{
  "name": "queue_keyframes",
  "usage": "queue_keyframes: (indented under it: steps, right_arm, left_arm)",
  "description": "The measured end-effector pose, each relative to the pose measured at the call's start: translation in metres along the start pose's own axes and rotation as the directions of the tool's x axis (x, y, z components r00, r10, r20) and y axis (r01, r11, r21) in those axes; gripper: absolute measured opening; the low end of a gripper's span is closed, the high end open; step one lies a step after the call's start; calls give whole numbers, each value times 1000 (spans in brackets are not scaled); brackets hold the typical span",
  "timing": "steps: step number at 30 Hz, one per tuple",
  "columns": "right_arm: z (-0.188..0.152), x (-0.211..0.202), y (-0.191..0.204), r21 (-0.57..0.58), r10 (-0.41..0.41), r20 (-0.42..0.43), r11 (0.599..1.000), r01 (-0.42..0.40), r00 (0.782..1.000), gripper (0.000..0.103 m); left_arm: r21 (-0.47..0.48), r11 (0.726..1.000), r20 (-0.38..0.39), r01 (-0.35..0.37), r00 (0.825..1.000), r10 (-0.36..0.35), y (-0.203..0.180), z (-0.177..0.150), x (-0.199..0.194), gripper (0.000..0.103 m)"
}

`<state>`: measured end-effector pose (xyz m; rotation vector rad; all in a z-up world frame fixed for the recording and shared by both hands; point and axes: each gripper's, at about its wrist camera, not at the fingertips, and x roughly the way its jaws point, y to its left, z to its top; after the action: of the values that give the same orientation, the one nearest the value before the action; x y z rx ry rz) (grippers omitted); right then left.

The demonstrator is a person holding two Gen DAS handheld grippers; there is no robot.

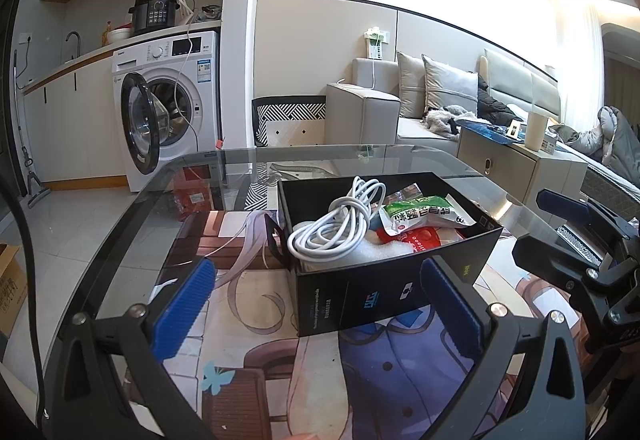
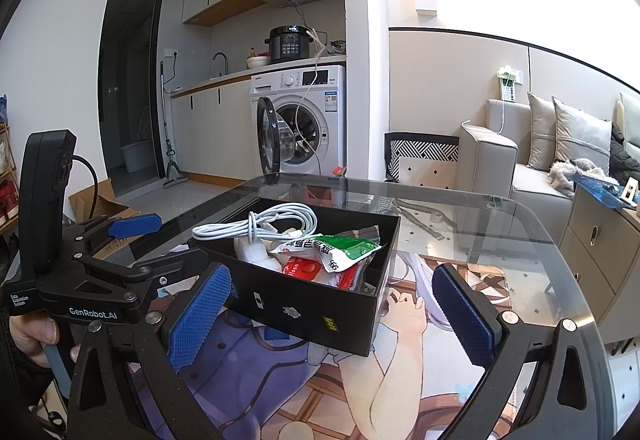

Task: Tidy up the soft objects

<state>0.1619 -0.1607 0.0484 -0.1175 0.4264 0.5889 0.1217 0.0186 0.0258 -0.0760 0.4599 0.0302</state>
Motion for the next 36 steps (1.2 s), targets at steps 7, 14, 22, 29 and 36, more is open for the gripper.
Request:
queue_keyframes:
  steps: [7,14,22,29,36]
  right_arm:
    - [0,0,0,-1,0,0,1000,0,1000,103]
    - [0,0,0,0,0,0,1000,0,1000,103]
    - [0,0,0,0,0,0,1000,0,1000,103]
    - [0,0,0,0,0,1,1000,0,1000,103]
    - [0,0,0,-1,0,0,1000,0,1000,103]
  left_arm:
    - [0,1000,0,1,1000,-1,0,0,0,103]
    - [-1,1000,-4,5,1000,-5,-2,1,1,103]
    - [-1,1000,-3,7,1000,-7,-3,1,1,103]
    - [0,1000,-2,7,1000,-7,-3,1,1,103]
    - [-1,1000,-2,8,1000,-8,-3,0,1,103]
